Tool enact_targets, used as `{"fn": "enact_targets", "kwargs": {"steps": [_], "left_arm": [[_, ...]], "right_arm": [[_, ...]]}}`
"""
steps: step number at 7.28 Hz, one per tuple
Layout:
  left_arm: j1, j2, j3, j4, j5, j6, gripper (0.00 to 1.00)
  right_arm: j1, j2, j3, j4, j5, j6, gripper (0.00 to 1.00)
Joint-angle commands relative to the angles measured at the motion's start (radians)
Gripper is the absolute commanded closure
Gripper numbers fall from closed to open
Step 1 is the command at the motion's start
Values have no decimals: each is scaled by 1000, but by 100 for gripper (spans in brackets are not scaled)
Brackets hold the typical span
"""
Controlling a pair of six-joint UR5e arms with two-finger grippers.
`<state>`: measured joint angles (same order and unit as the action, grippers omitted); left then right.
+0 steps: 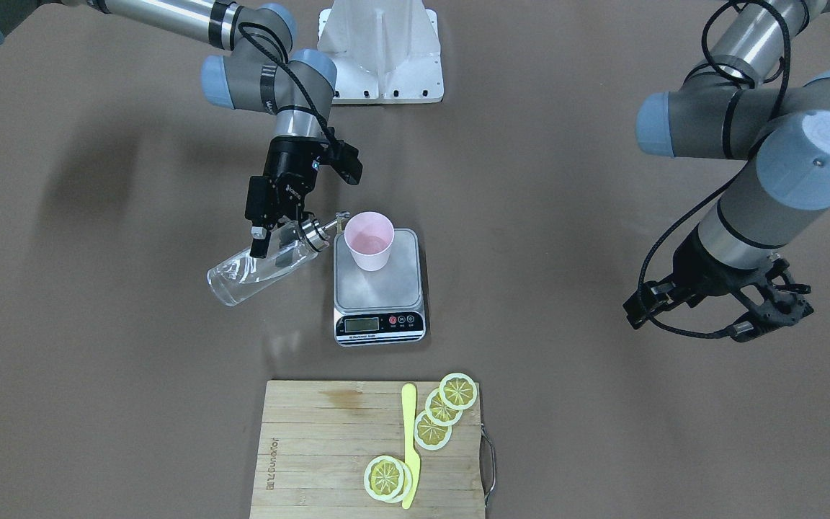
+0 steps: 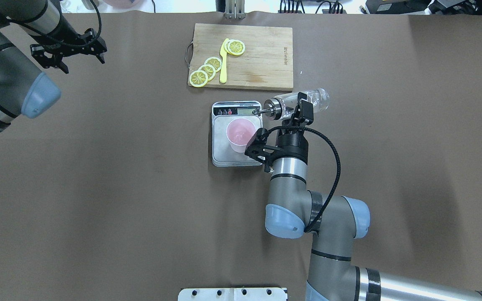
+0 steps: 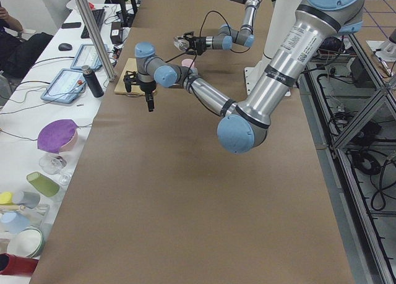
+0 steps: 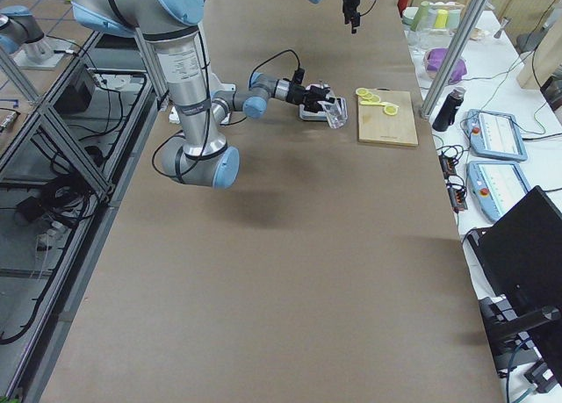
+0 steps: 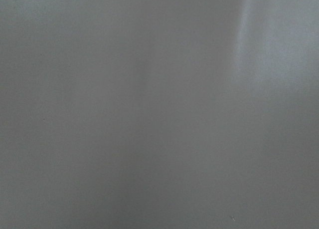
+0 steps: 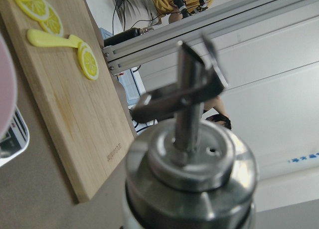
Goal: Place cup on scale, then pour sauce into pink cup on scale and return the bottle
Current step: 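Tilt the bottle with the right gripper to pour into the pink cup, then turn the bottle upright and carry it back with the right gripper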
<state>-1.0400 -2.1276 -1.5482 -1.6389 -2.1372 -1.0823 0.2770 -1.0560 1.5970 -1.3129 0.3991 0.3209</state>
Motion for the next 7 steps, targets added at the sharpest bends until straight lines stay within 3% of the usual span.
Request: {"fn": "enact_targets", "kwargs": {"steps": [1, 4, 7], "left_arm": [[0, -3, -1, -1, 0, -2, 2], [-2, -14, -7, 1, 0, -8, 2], [-3, -23, -13, 1, -1, -11, 2]], "right_arm": [[40, -59, 114, 50, 178, 150, 100], [192, -245, 337, 55, 436, 234, 100], [342, -419, 302, 390, 695, 378, 100]]}}
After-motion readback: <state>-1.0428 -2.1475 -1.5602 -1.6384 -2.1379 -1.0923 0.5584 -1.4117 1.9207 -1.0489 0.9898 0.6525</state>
